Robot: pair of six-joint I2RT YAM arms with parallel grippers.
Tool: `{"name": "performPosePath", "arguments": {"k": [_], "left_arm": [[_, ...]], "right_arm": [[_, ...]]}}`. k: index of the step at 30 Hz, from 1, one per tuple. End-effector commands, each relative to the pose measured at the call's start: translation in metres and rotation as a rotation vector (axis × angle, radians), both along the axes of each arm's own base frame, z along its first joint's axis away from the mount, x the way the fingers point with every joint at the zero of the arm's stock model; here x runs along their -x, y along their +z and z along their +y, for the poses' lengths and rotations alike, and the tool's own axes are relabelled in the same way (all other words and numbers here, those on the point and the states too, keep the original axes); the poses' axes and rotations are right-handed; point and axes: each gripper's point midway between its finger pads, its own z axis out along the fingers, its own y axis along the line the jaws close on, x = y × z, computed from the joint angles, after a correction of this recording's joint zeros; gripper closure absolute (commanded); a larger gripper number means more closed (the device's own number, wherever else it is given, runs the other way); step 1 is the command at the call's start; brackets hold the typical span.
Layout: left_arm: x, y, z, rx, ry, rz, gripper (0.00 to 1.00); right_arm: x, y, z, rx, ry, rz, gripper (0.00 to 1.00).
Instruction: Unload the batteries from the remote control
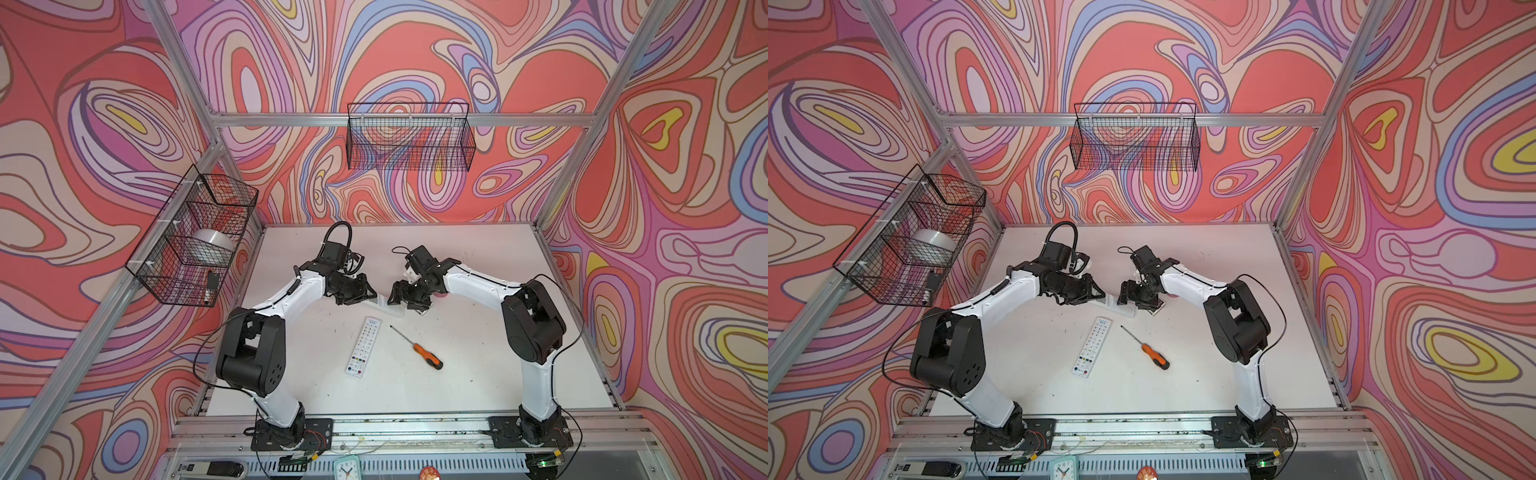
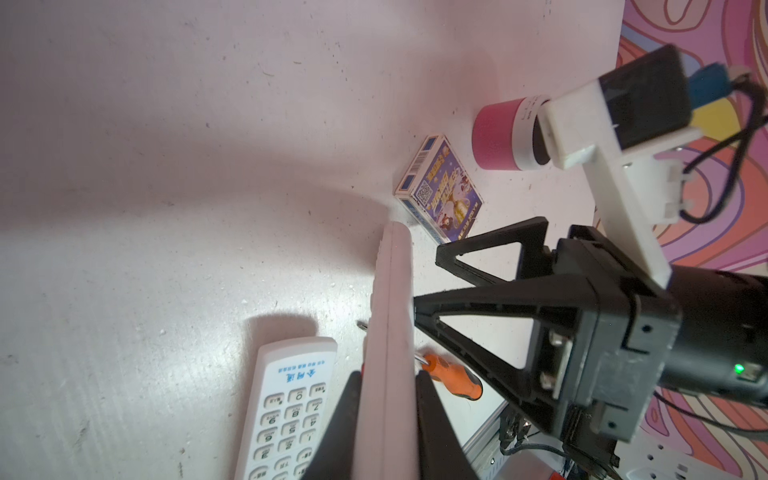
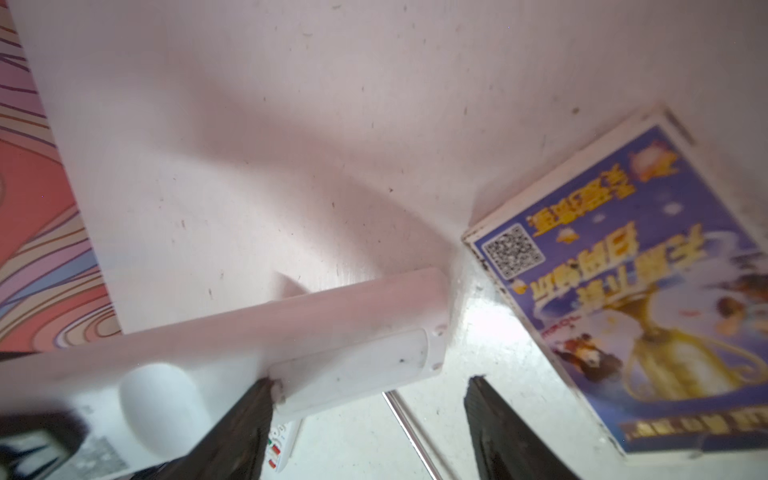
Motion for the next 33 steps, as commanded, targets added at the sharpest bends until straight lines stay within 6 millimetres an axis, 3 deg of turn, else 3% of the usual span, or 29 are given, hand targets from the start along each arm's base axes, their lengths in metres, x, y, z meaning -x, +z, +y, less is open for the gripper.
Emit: {"name": "performPosePath", "arguments": {"k": [1, 4, 7, 12, 14, 19, 22, 29, 33], "left_arm": [[0.012, -0.019, 0.026, -0.183, 0.031, 0.035, 1.0], [0.01, -0.014, 0.039, -0.253, 0.06, 0.002, 1.0], [0.009, -0.01, 0.05, -0.312, 0.078, -0.024, 1.0], [0.009, -0.01, 0.051, -0.32, 0.07, -0.028, 1.0], [0.009, -0.012, 0.048, -0.305, 0.065, -0.026, 1.0], [0.01, -0.015, 0.035, -0.235, 0.029, -0.012, 1.0], [0.011, -0.017, 0.031, -0.204, 0.017, -0.004, 1.0], [0.009, -0.021, 0.03, -0.061, 0.033, 0.042, 1.0], [0.007, -0.033, 0.035, -0.04, 0.038, 0.097, 0.97]], "right_arm": [[0.044, -0.046, -0.066, 0.428, 0.041, 0.136, 0.24], [0.046, -0.03, -0.089, 0.527, 0.007, 0.112, 0.24], [0.044, 0.0, -0.106, 0.579, -0.035, 0.051, 0.23], [0.039, 0.042, -0.11, 0.489, -0.105, -0.03, 0.21], [0.036, 0.045, -0.103, 0.392, -0.119, -0.012, 0.2], [0.025, 0.048, -0.053, 0.007, -0.099, 0.008, 0.16], [0.019, 0.054, -0.027, -0.123, -0.049, 0.005, 0.15], [0.007, 0.054, -0.002, -0.246, 0.027, 0.006, 0.14], [-0.002, 0.048, -0.009, -0.22, 0.008, 0.016, 0.14]]}}
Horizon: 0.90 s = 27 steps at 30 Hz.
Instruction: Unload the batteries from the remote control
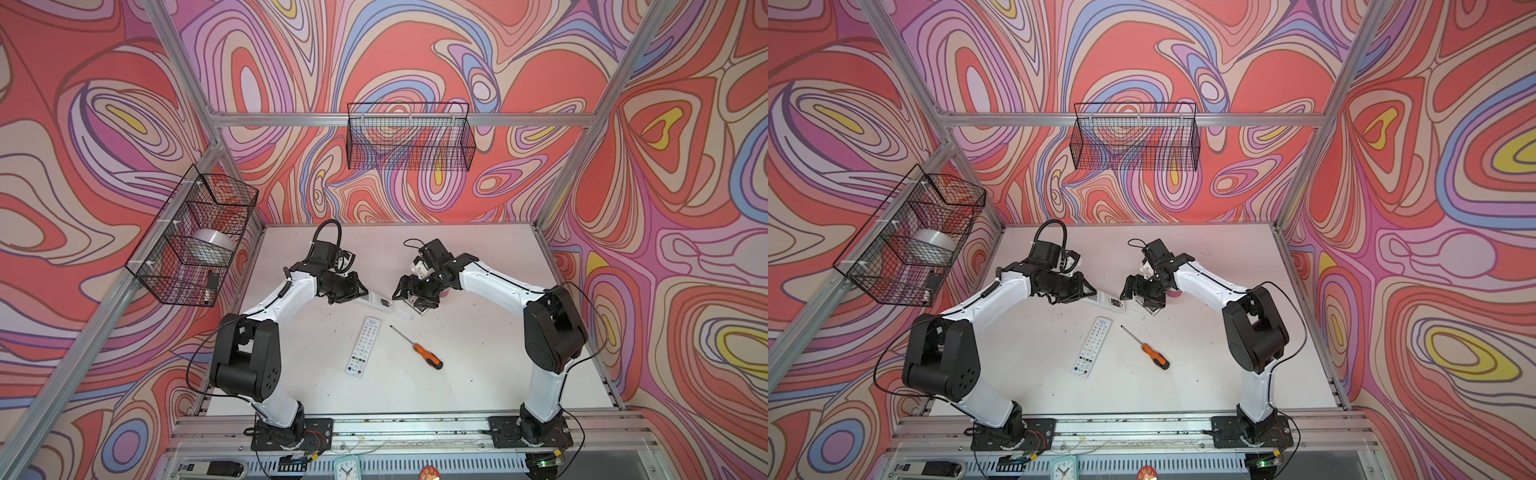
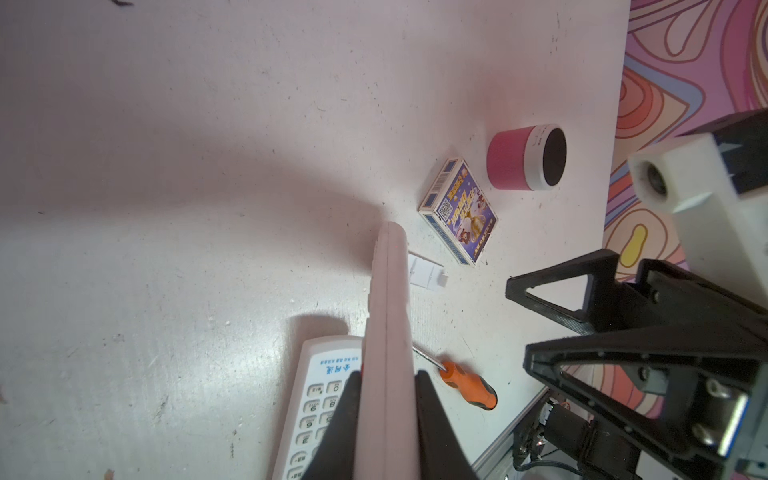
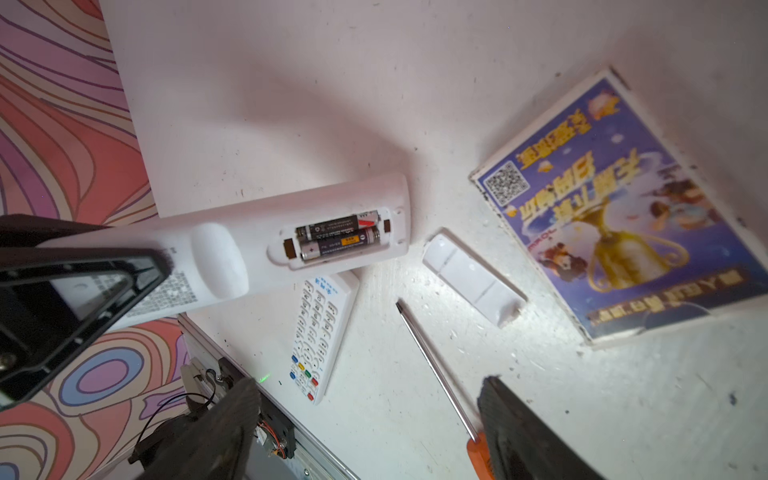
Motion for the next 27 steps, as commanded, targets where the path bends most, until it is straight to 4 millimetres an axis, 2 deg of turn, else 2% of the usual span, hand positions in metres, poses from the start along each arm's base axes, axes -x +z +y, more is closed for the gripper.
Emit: {"name": "performPosePath", "arguments": {"k": [1, 5, 9, 11, 14, 17, 20, 24, 27], "left_arm": [[0.014, -0.04, 0.011, -0.042, -0.006, 0.134, 0.93], [0.008, -0.058, 0.029, -0.033, 0.036, 0.172, 0.82], [0.003, -0.07, 0.041, -0.015, 0.049, 0.2, 0.73], [0.002, -0.074, 0.044, -0.024, 0.042, 0.209, 0.63], [0.001, -0.081, 0.048, -0.04, 0.036, 0.231, 0.44], [-0.001, -0.083, 0.051, -0.047, 0.048, 0.231, 0.29], [-0.003, -0.083, 0.053, -0.053, 0.055, 0.229, 0.22], [-0.005, -0.078, 0.061, -0.072, 0.073, 0.219, 0.12], [-0.006, -0.069, 0.07, -0.105, 0.101, 0.203, 0.07]], "right_arm": [[-0.014, 0.008, 0.002, -0.04, 0.01, -0.024, 0.13], [-0.018, 0.014, -0.005, -0.022, 0.007, -0.033, 0.13], [-0.012, 0.014, -0.011, 0.014, 0.031, -0.03, 0.13], [-0.005, 0.013, -0.016, 0.041, 0.059, -0.019, 0.13], [0.012, 0.008, -0.031, 0.119, 0.116, 0.011, 0.13], [0.033, 0.003, -0.048, 0.2, 0.175, 0.059, 0.13], [0.053, -0.003, -0.056, 0.286, 0.247, 0.074, 0.14], [0.086, -0.019, -0.051, 0.358, 0.351, 0.112, 0.15], [0.102, -0.033, -0.056, 0.425, 0.388, 0.119, 0.16]]}}
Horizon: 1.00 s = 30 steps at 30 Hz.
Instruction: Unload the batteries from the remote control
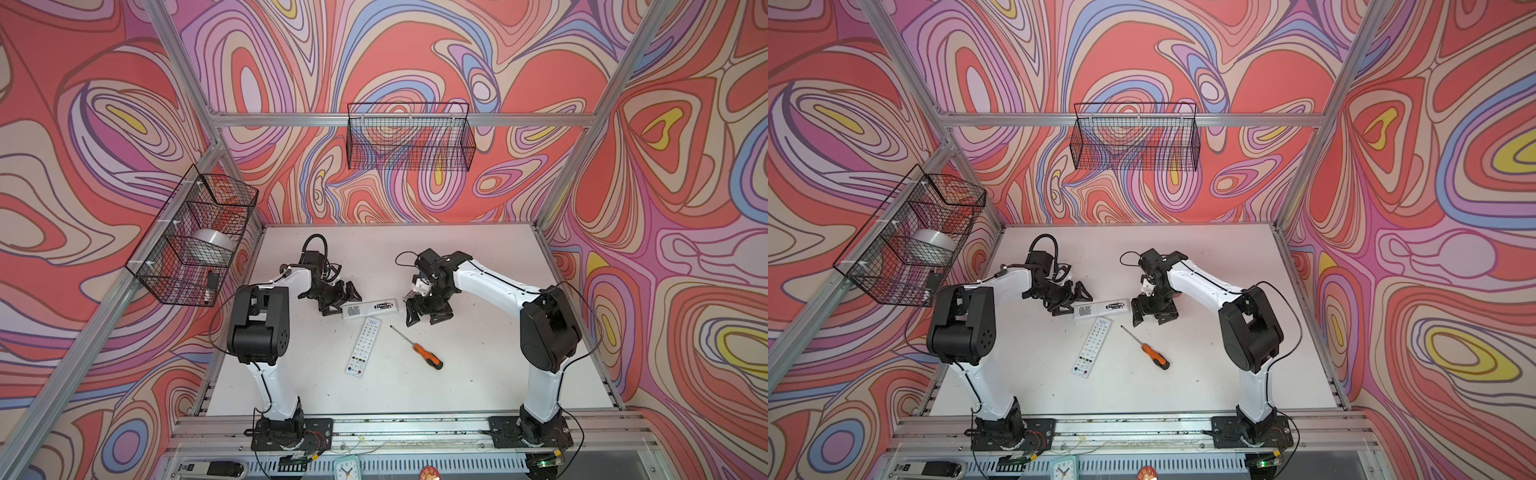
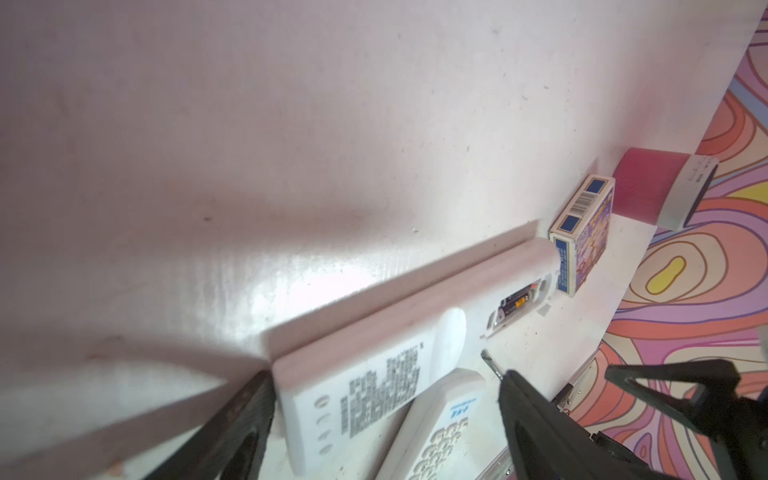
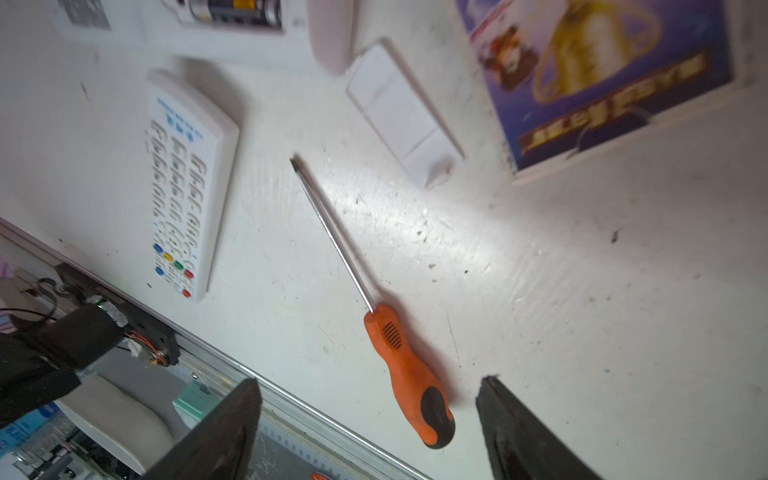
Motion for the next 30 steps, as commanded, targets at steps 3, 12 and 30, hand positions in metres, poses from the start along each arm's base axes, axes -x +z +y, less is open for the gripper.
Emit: {"name": "performPosePath", "arguments": {"k": [3, 12, 30], "left_arm": [[0.003, 0.025, 0.017, -0.069, 0.026, -0.036, 0.04], [0.017, 0.047, 0.006, 0.016, 0.05, -0.06, 0.03], [0.023, 0.07, -0.004, 0.109, 0.08, -0.101, 0.07]], "right_arm": [[0.028, -0.013, -0.017, 0.106, 0.091, -0.009, 0.18], [0.058, -0.048, -0.012, 0.178, 0.205, -0.008, 0.24], [0.077, -0.054, -0.012, 0.159, 0.231, -0.062, 0.82]]}}
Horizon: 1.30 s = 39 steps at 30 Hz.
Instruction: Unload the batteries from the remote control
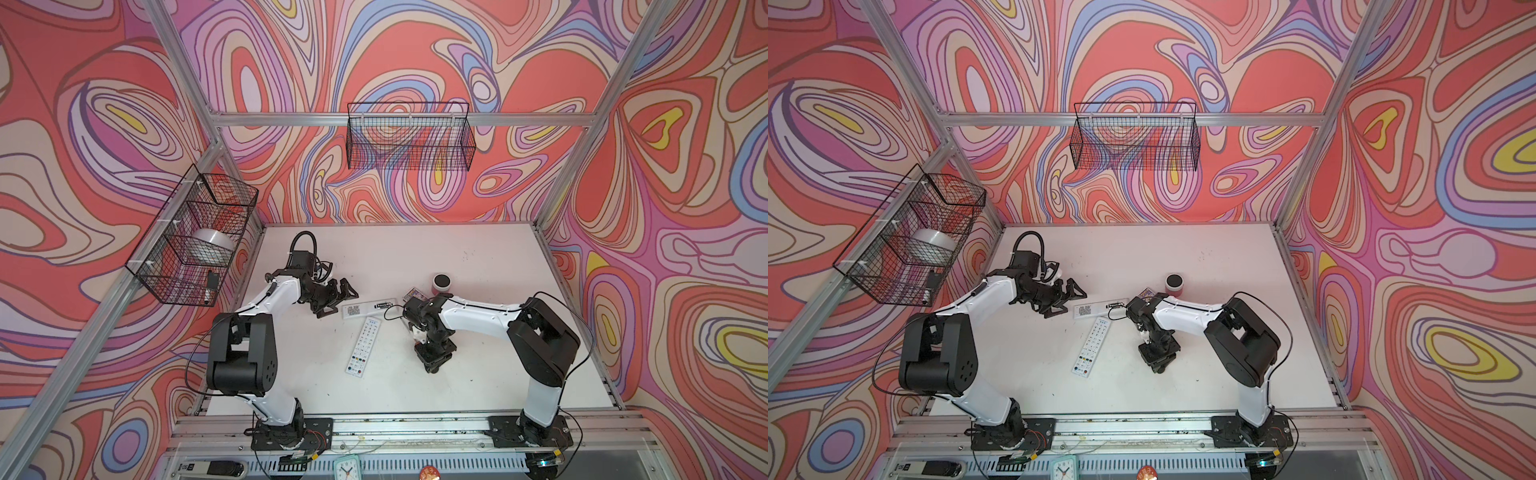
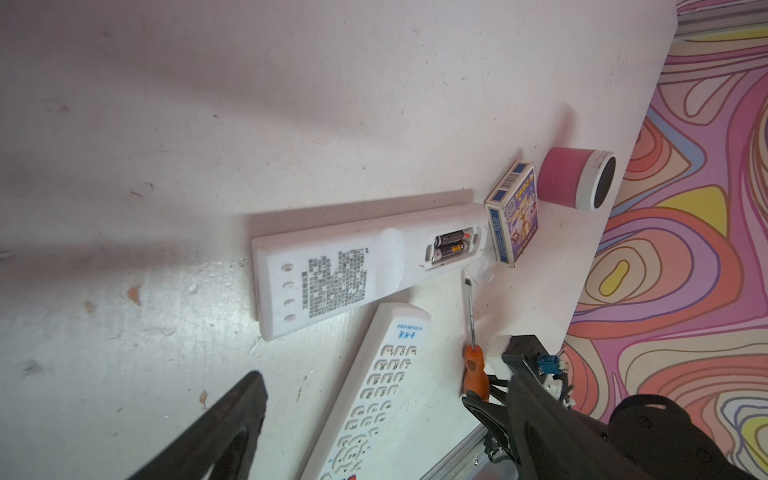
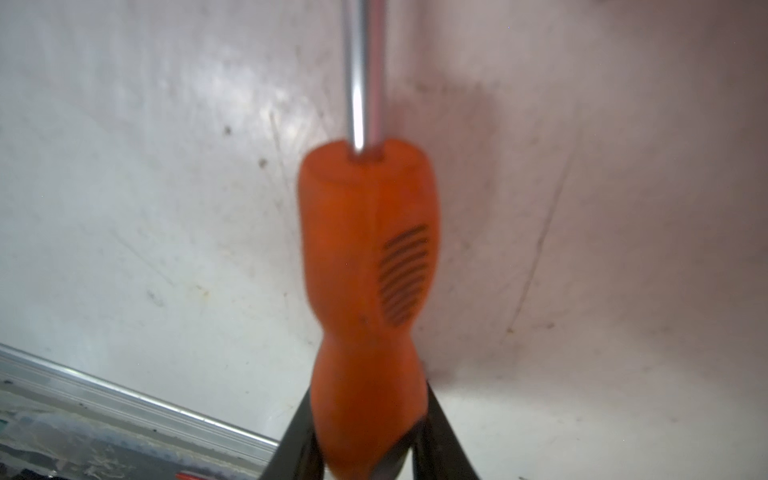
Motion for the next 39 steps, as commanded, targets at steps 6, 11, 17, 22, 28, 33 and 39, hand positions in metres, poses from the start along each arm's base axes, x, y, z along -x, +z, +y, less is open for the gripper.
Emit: {"name": "performPosePath", "arguments": {"k": [6, 11, 17, 22, 28, 33, 39], "left_arm": [[-0.004, 0.054, -0.018, 0.152, -0.023, -0.128, 0.07], [-0.007, 0.095, -0.038, 0.358, -0.034, -0.211, 0.03], [-0.014, 0.144, -0.057, 0.574, -0.056, -0.32, 0.0], [-0.013, 0.165, -0.071, 0.625, -0.097, -0.348, 0.0], [-0.022, 0.18, -0.08, 0.708, -0.086, -0.369, 0.14], [-0.03, 0.184, -0.083, 0.795, -0.071, -0.357, 0.47], [-0.032, 0.186, -0.087, 0.824, -0.077, -0.348, 1.0]], "right_arm": [[-0.012, 0.065, 0.036, -0.268, -0.015, -0.135, 0.87], [-0.022, 0.123, 0.074, -0.517, -0.051, -0.113, 0.88], [-0.038, 0.173, 0.111, -0.757, -0.065, -0.049, 0.89], [-0.046, 0.195, 0.126, -0.888, -0.09, -0.012, 0.9], [-0.048, 0.206, 0.131, -0.97, -0.106, 0.025, 0.9], [-0.05, 0.211, 0.129, -1.016, -0.131, 0.036, 0.9], [-0.049, 0.209, 0.128, -1.02, -0.137, 0.046, 0.9]]}}
